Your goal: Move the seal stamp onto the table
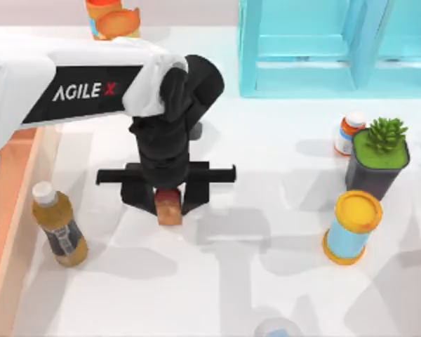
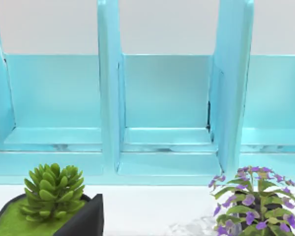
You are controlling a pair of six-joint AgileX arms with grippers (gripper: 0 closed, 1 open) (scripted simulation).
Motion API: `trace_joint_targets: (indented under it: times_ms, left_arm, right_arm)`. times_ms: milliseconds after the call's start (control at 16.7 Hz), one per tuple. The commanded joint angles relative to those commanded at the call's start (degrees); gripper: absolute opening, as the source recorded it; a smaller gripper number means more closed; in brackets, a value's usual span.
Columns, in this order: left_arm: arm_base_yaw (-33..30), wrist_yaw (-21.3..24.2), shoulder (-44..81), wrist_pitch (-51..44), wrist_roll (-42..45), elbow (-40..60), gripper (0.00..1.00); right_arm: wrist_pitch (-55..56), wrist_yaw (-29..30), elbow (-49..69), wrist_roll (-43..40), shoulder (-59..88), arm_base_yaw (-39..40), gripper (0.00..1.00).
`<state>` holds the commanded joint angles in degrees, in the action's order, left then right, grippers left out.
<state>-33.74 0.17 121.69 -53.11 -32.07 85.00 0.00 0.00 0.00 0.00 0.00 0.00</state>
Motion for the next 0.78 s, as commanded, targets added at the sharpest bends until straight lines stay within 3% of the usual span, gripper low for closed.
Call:
trace_joint_targets:
  times_ms: [180,780]
  left_arm:
    - [-0.01,0.00,0.04,0.06,-0.01,-0.05,0.00]
    - [-0.01,0.00,0.04,0.06,-0.01,-0.05,0.75]
  right_arm:
    - [0.00,0.00,0.00,0.00,0.00,0.00,1.00]
    - [0.00,0.00,0.00,0.00,0.00,0.00,1.00]
